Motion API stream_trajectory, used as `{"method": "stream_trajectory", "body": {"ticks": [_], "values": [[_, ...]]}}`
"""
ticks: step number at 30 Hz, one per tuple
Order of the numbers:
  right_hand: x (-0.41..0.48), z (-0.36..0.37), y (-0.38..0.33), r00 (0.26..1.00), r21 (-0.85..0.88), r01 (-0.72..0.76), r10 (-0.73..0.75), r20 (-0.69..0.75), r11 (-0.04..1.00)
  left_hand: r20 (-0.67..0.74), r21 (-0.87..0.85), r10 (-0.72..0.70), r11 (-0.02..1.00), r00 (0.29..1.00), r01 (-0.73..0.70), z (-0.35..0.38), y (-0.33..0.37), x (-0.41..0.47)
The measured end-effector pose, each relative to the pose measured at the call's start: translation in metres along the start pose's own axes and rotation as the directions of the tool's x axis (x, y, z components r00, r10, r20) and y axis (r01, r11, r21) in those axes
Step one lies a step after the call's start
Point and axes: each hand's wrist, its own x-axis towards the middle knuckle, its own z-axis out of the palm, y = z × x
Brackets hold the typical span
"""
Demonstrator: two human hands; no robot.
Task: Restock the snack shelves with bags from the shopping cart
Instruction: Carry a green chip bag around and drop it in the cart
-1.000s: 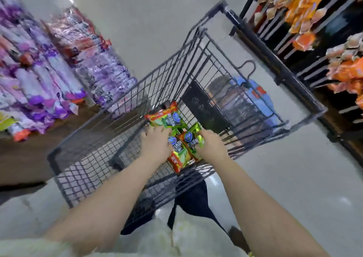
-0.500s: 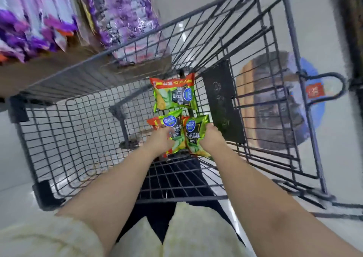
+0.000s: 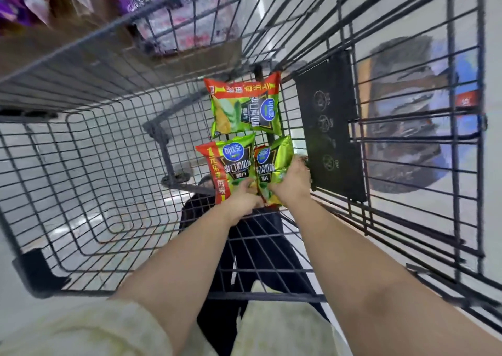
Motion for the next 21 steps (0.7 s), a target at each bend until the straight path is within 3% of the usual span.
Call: {"method": "stream_trajectory", "body": {"ticks": [5, 11, 21], "values": [[0.000, 0.008, 0.005, 0.996, 0.034, -0.010, 0.006, 0.093, 0.999, 0.042, -0.039, -0.002, 0.999, 0.999, 0.003, -0.008, -0.007, 0.001], [-0.021, -0.011, 0.001, 0.993, 0.119, 0.112, -0.114, 0.014, 0.987, 0.064, -0.119, 0.021, 0.993, 0.998, -0.013, -0.023, -0.012, -0.010], [-0.079, -0.074, -0.046, 0.947, 0.571, 0.128, -0.271, 0.173, 0.811, -0.031, -0.171, 0.260, 0.950, 0.965, -0.262, -0.071, -0.007, -0.099]]}}
